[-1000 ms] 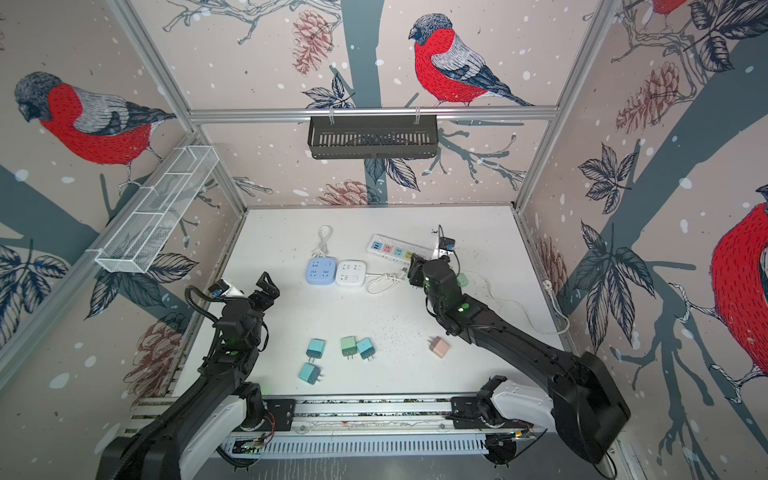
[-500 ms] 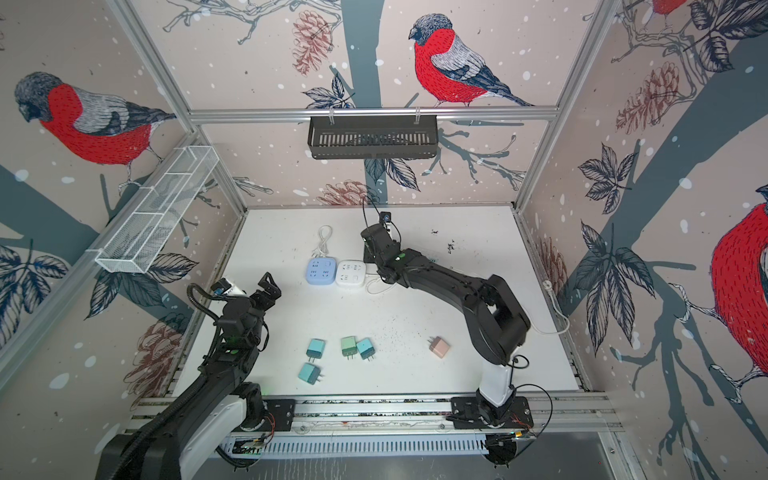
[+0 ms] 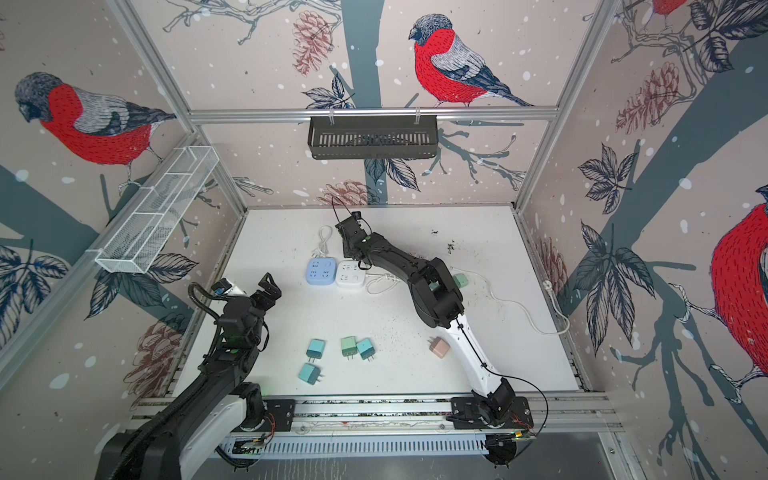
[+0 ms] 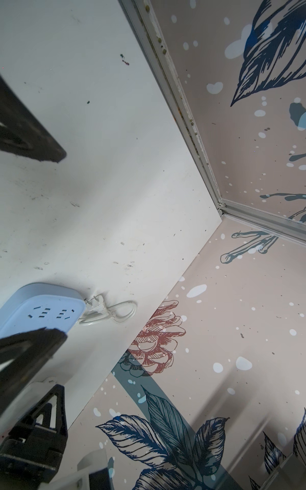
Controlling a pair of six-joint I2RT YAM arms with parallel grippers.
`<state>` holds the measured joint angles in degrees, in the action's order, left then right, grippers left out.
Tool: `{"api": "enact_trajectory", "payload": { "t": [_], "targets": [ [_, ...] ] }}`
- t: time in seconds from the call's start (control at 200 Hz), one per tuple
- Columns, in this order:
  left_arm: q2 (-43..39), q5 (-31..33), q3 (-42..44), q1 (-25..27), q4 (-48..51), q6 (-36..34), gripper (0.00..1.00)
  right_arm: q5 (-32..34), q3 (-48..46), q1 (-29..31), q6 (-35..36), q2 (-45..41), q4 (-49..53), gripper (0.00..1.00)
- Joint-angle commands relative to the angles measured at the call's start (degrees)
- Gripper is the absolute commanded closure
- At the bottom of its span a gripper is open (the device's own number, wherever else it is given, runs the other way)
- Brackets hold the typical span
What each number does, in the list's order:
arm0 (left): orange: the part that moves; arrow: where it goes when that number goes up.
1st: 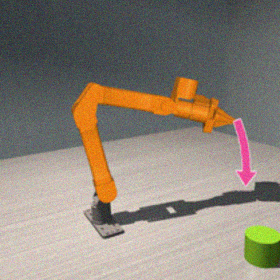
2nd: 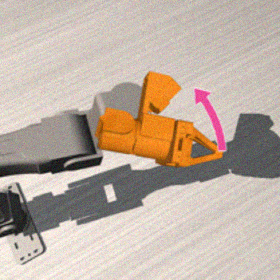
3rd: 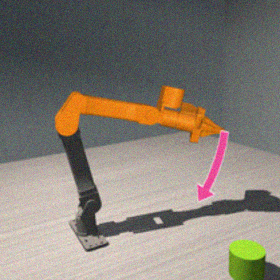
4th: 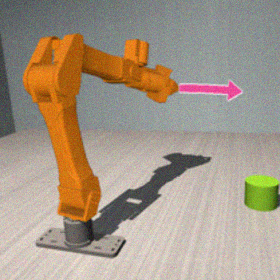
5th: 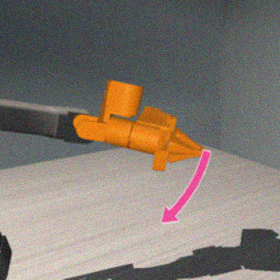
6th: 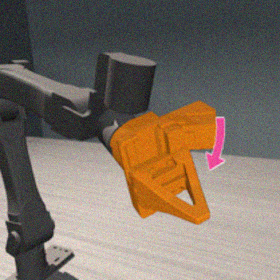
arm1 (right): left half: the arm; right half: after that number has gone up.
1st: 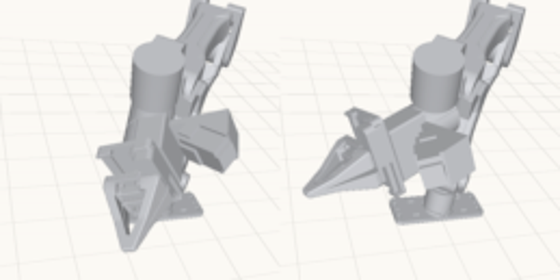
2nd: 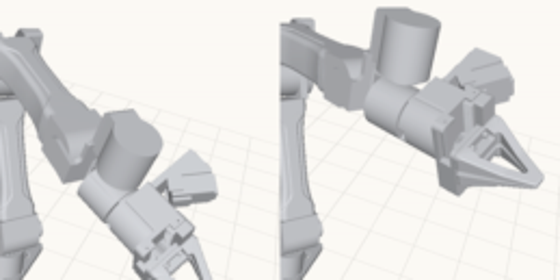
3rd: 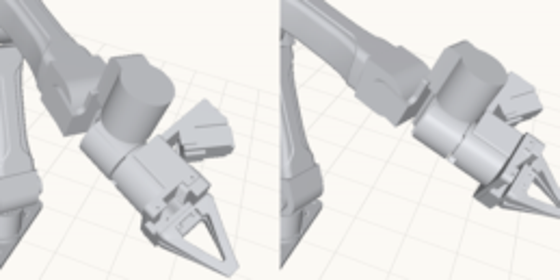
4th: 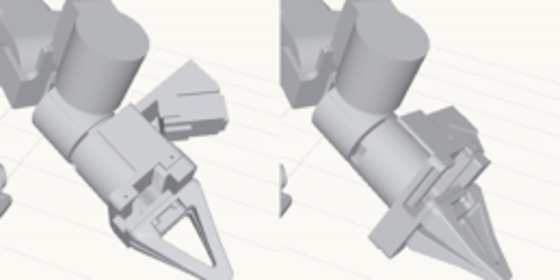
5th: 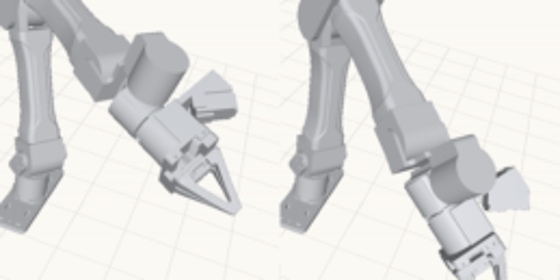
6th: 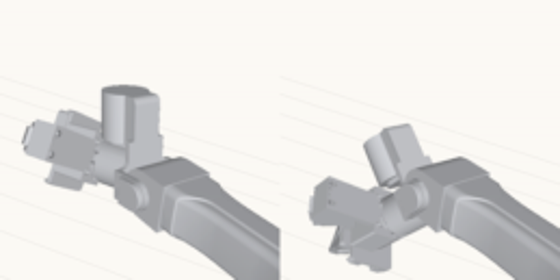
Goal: Insert the plug
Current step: 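Swing the right gripper toward the power strip and socket cubes, then move the right gripper down over the teal plug adapter nearest the robot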
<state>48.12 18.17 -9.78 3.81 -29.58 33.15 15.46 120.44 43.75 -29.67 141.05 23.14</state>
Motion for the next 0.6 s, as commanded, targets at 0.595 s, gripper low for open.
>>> {"api": "enact_trajectory", "payload": {
  "t": [0.595],
  "targets": [
    [0.8,0.94,-1.01,-0.12,-0.17,1.26,0.03,-2.83,-0.38,2.26,5.95,3.32,1.8,0.54]
  ]
}}
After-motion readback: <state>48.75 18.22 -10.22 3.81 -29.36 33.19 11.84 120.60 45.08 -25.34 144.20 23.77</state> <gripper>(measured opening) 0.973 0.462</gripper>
